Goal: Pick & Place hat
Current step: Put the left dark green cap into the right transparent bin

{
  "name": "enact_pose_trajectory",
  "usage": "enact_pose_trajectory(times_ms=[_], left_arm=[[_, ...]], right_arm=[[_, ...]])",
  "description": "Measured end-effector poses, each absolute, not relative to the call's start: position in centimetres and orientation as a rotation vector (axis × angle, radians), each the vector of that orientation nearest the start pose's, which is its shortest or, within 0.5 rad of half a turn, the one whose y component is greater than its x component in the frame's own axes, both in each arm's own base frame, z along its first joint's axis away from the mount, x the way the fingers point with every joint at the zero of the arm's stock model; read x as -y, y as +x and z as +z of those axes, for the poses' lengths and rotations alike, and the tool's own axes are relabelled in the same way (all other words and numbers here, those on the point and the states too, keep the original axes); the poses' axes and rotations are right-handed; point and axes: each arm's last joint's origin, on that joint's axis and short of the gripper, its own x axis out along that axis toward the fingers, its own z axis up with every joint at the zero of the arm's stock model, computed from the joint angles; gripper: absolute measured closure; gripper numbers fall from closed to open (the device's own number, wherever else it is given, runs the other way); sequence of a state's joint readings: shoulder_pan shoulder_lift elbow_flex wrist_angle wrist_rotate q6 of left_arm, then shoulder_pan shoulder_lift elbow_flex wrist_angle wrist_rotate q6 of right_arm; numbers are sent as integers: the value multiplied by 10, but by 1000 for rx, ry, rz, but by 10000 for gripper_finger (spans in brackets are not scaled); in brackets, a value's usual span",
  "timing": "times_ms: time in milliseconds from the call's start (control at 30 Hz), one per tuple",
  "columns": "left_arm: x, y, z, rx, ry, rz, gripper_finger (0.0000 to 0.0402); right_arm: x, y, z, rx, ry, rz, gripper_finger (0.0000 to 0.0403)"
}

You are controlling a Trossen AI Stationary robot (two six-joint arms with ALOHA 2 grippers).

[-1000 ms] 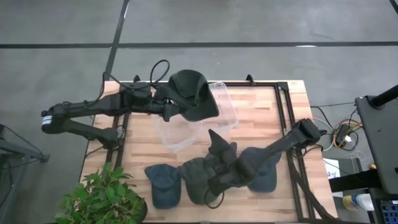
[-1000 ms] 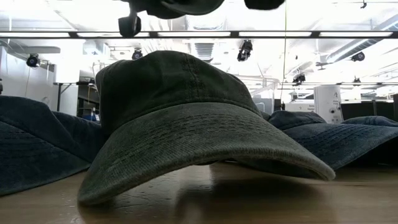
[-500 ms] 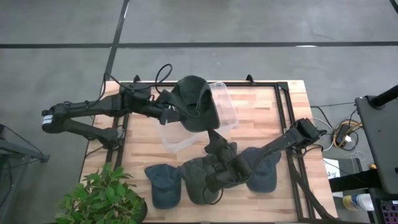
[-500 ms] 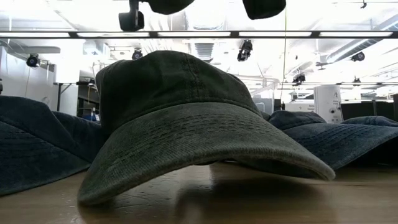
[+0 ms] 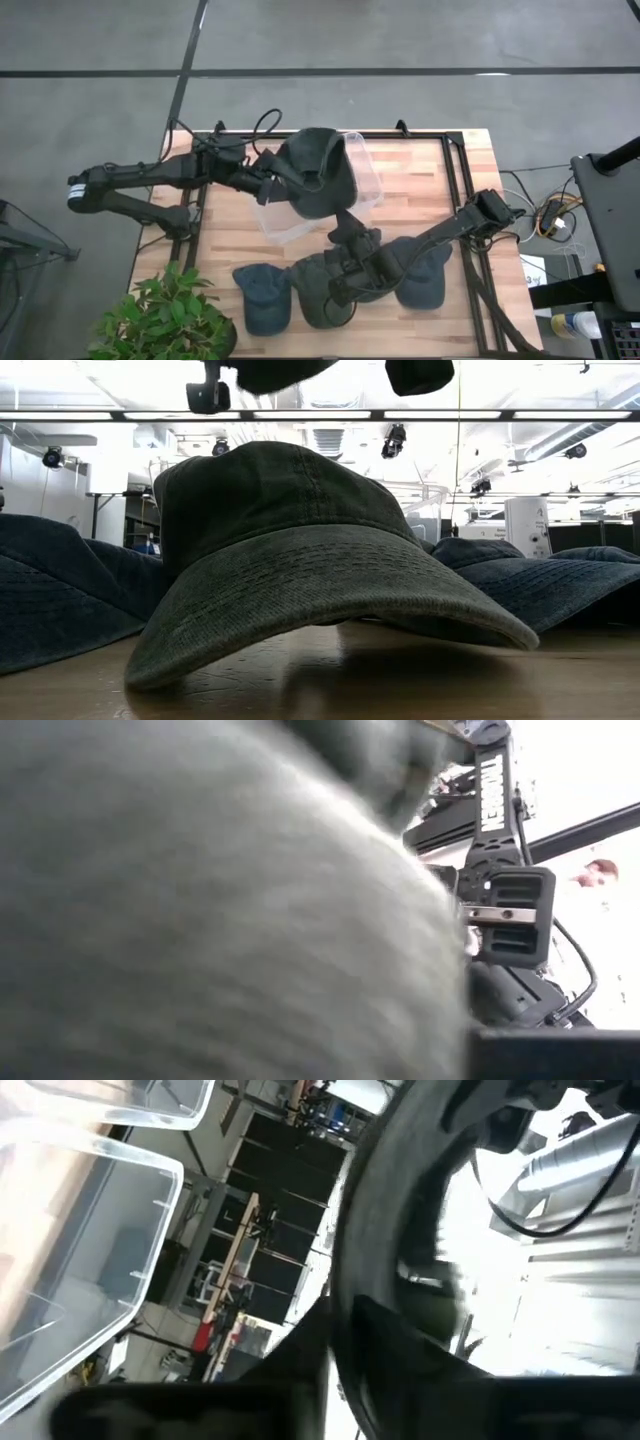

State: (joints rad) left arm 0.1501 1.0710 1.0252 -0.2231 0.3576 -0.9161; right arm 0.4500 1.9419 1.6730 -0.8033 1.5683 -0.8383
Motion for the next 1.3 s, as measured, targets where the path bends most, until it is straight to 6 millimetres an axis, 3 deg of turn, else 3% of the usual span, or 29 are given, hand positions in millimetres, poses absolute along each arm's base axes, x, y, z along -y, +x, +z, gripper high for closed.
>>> enact_pose_trajectory(times_ms=[133, 300, 700, 967, 1300], left_arm=[[-26, 231, 357, -332, -959, -12, 382], [-27, 231, 356, -305, -801, 27, 371], [-26, 218, 364, -274, -658, 30, 249], [-23, 201, 375, -225, -647, 26, 242], [-20, 184, 389, -139, -627, -7, 242]], right_arm=[[-148, 375, 284, -1037, -1650, -757, 390], [-143, 376, 285, -1036, -1625, -775, 392], [-110, 372, 313, -1055, -1529, -878, 394], [-95, 364, 332, -1042, -1464, -916, 394], [-86, 349, 322, -1046, -1419, -882, 394]])
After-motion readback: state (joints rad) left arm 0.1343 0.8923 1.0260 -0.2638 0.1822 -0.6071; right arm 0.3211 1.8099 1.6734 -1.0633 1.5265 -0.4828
